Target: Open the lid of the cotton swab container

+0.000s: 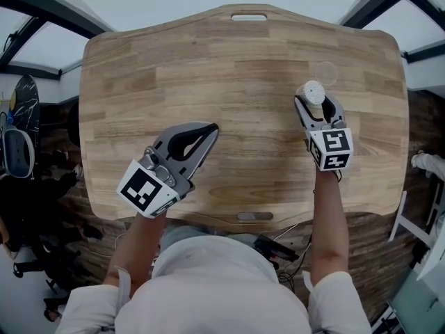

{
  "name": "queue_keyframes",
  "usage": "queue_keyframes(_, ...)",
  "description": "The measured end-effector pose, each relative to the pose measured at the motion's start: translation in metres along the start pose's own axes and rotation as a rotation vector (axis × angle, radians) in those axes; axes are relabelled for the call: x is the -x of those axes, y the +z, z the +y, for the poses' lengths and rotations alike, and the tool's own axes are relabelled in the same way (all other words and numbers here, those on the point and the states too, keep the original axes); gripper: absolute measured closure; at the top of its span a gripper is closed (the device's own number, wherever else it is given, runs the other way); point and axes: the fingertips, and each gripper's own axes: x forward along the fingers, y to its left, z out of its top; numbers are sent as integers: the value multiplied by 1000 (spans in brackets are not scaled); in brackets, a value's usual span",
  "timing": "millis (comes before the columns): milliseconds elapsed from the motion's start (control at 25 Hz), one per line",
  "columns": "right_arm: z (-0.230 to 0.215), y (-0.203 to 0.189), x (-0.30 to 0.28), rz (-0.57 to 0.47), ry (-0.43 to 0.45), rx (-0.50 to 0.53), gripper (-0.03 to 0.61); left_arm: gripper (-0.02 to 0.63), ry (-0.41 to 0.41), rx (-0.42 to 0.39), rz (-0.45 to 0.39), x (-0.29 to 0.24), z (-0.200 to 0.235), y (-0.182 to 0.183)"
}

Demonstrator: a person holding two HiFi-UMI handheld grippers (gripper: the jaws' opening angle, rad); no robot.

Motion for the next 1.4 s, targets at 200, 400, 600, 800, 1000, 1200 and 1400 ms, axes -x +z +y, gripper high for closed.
queue_keyframes(200, -10, -23, -23, 29, -39, -23, 327, 601, 7, 8, 8, 0, 0, -9)
queue_keyframes(400, -23, -46, -39, 67, -64, -77, 327, 601, 12, 6, 20, -1, 0, -14)
queue_keyframes(600, -33, -60, -49, 95, -104, -76, 327, 601, 16, 6, 27, 1, 0, -17)
queue_keyframes(800, -37, -73, -55, 123, -120, -73, 327, 601, 14, 5, 31, 0, -1, -17)
queue_keyframes(1000, -36, -79, -57, 160, -111, -55, 327, 601, 14, 5, 34, 1, 0, -19)
queue_keyframes(1200, -37, -82, -59, 185, -96, -63, 327, 601, 11, 1, 33, 1, -2, -17)
queue_keyframes(1400, -35, -83, -60, 213, -67, -55, 323, 601, 16, -11, 32, 5, -3, -13)
